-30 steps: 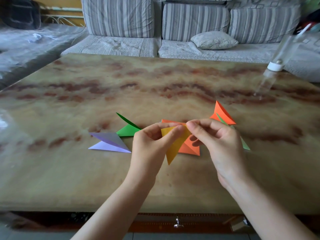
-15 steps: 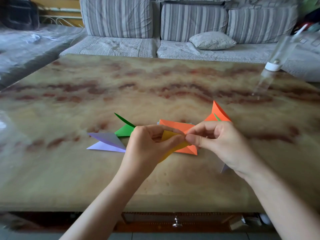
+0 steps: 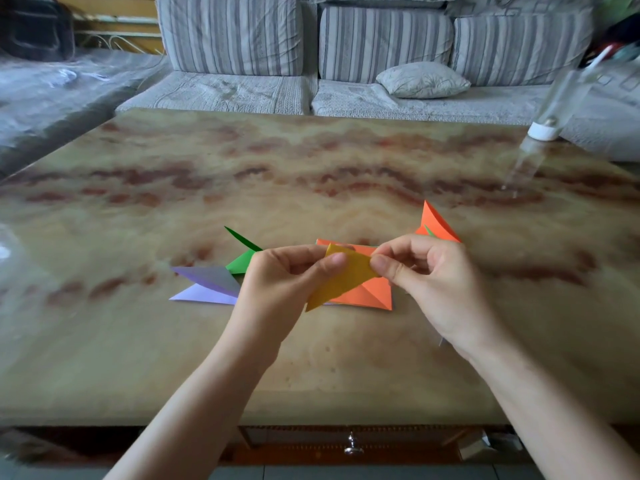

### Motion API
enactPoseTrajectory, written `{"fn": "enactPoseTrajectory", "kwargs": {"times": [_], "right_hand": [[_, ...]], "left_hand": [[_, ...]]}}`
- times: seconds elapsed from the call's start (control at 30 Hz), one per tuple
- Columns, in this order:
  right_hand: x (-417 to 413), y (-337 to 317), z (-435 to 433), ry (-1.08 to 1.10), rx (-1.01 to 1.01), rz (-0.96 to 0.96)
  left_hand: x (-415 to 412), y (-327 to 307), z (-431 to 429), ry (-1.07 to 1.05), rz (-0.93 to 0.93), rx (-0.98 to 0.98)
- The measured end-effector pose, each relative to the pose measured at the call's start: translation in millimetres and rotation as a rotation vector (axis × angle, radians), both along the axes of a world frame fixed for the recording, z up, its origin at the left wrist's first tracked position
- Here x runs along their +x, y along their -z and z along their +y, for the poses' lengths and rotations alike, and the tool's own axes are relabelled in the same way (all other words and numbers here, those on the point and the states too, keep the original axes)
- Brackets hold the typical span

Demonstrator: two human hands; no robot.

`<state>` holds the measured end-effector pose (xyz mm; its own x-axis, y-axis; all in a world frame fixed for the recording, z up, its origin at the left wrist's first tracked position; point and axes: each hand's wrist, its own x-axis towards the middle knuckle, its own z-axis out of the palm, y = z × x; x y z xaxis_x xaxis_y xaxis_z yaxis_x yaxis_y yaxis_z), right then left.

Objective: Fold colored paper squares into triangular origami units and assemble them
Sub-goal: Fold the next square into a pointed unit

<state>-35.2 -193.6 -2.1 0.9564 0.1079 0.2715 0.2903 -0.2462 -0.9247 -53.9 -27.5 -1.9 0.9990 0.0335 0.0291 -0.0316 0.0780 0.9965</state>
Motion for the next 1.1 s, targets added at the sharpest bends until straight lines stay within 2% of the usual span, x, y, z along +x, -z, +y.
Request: {"fn": "enactPoseTrajectory", "kwargs": {"times": [0.1, 0.27, 0.43, 0.57, 0.7, 0.93, 1.1], "right_hand": [[-0.4, 0.5, -1.7, 0.003, 0.004, 0.008], [-0.9, 0.3, -5.0, -0.085, -0.083, 0.043], [-5.2, -8.5, 2.9, -0.173, -0.014, 0.023], [-4.8, -5.5, 11.7, -0.177, -0.007, 0.002], [-4.8, -2.5, 12.1, -0.129, 0.084, 0.035], [-5.4, -1.0, 13.5, -0.059, 0.111, 0.102], [-3.6, -2.1, 11.3, 0.006, 0.153, 0.139]], "left_hand": [[-0.7, -1.6, -0.1, -0.002, -0.020, 0.039], [-0.9, 3.9, 1.9, -0.035, -0.120, 0.242], [-1.8, 5.8, -0.6, -0.012, -0.142, 0.355], [-0.6, 6.9, -5.5, 0.021, -0.147, 0.379], [-4.7, 0.2, -4.9, 0.053, -0.168, 0.337], [-3.8, -2.5, 0.4, 0.059, -0.112, 0.349], [-5.1, -4.7, 4.5, 0.097, -0.063, 0.291]]}}
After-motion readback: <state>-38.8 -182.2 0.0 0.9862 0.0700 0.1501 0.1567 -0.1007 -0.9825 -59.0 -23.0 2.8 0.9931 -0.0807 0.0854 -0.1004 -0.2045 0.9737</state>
